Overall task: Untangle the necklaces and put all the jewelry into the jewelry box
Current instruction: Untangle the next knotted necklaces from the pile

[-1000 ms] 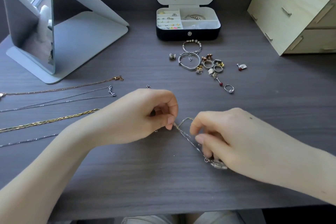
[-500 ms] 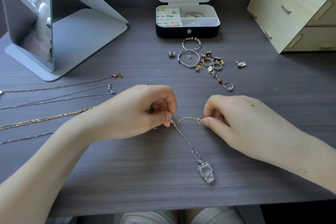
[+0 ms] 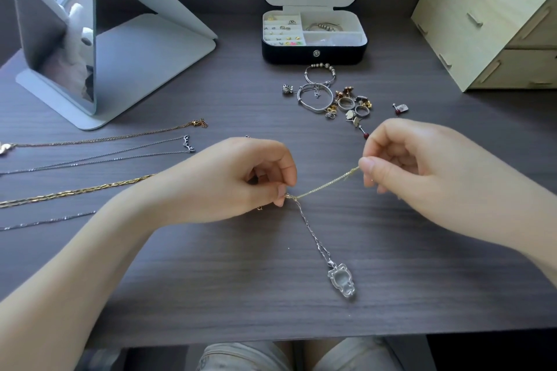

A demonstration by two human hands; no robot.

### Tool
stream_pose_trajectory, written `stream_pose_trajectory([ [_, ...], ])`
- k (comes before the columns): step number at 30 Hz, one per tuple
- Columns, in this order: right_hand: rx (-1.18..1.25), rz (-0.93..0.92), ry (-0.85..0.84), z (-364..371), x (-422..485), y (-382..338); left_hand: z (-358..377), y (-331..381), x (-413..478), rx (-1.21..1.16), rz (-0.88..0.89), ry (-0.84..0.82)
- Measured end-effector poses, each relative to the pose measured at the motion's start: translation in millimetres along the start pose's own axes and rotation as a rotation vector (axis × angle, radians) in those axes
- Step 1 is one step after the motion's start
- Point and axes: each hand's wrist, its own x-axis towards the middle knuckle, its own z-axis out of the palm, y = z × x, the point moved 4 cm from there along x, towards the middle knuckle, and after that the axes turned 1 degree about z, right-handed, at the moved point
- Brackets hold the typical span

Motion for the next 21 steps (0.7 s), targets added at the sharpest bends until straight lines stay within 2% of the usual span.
stream_pose_trajectory([
  [5, -0.057, -0.028, 0.022, 4, 4, 2, 0, -1, 1, -0.033, 0.011, 0.004],
  [8, -0.211, -0.081, 0.038, 13, 6, 2, 1, -2, 2, -0.059, 0.012, 0.018],
  [11, -0.393, -0.209, 0.138, 27, 7, -2, 1, -3, 2, -0.080, 0.013, 0.031],
  [14, -0.325, -0.237, 0.129, 39, 7, -8, 1, -3, 2, -0.078, 0.021, 0.037],
  [18, -0.193, -0.224, 0.008, 52, 11, -14, 1, -3, 2, -0.083, 0.029, 0.041],
  [21, -0.166, -0.226, -0.014, 57, 14, -13, 0, -2, 2, -0.086, 0.032, 0.050],
])
